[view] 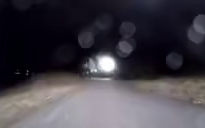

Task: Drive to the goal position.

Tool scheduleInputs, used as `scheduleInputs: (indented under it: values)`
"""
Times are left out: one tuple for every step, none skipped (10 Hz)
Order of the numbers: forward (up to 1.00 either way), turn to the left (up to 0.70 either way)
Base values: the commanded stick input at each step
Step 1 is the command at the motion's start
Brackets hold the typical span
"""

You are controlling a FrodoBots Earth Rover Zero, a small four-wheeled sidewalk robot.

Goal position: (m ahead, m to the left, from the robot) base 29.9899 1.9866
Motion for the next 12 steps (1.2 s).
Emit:
scheduleInputs:
  values:
    - [1.0, 0.0]
    - [1.0, 0.0]
    - [1.0, 0.0]
    - [1.0, 0.0]
    - [1.0, 0.0]
    - [1.0, 0.0]
    - [1.0, 0.0]
    - [1.0, 0.0]
    - [1.0, 0.0]
    - [1.0, 0.0]
    - [1.0, 0.0]
    - [1.0, 0.0]
